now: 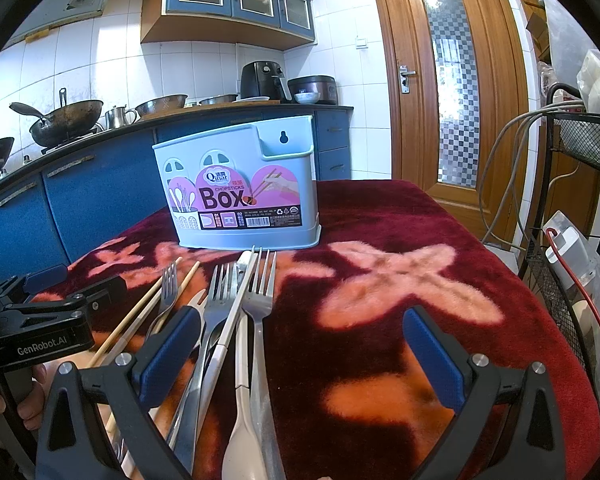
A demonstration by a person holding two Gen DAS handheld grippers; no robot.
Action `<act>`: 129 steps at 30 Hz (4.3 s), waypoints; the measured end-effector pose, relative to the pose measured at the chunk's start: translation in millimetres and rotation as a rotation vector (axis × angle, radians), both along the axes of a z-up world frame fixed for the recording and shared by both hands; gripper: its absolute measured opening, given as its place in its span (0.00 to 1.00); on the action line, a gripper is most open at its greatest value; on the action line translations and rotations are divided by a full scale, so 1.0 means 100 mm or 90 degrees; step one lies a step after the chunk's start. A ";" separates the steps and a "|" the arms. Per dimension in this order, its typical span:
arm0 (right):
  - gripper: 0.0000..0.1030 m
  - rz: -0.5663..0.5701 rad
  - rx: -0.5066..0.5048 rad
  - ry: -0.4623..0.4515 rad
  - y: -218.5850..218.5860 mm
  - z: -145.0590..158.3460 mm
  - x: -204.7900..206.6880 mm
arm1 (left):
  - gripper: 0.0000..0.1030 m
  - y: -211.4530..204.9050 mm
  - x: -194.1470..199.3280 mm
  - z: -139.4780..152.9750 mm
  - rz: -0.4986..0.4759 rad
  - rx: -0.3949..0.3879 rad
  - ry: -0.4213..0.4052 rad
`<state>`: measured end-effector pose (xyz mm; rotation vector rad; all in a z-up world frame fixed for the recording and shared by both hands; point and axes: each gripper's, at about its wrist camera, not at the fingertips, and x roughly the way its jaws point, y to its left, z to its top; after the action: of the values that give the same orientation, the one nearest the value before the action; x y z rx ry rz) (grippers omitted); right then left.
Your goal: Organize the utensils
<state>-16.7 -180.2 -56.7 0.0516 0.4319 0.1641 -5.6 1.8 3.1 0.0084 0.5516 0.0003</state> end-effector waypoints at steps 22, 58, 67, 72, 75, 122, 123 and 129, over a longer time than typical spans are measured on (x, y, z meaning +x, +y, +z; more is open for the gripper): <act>1.00 0.000 0.002 -0.001 -0.01 0.00 -0.01 | 1.00 0.00 0.00 0.00 0.000 -0.001 -0.001; 0.43 0.133 -0.015 0.291 -0.05 0.04 0.42 | 0.73 0.00 0.52 -0.10 -0.063 -0.003 0.234; 0.32 0.157 -0.053 0.325 0.07 0.08 0.61 | 0.67 -0.01 0.57 -0.05 -0.095 -0.044 0.250; 0.30 0.158 -0.068 0.339 0.11 0.07 0.66 | 0.67 -0.01 0.60 -0.03 -0.104 -0.052 0.251; 0.30 0.159 -0.069 0.345 0.14 0.06 0.72 | 0.67 -0.06 0.61 -0.07 -0.106 -0.041 0.260; 0.07 0.169 -0.030 0.312 0.04 0.39 0.75 | 0.02 -0.18 0.78 0.28 -0.190 -0.098 0.290; 0.07 0.170 -0.023 0.293 0.03 0.44 0.71 | 0.02 -0.17 0.76 0.33 -0.190 -0.099 0.278; 0.07 0.165 0.007 0.197 0.02 0.78 0.56 | 0.02 -0.14 0.70 0.72 -0.180 -0.094 0.188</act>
<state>39.4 -178.6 21.0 0.0320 0.7465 0.4175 64.6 -12.3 75.4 -0.0582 0.8408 -0.3211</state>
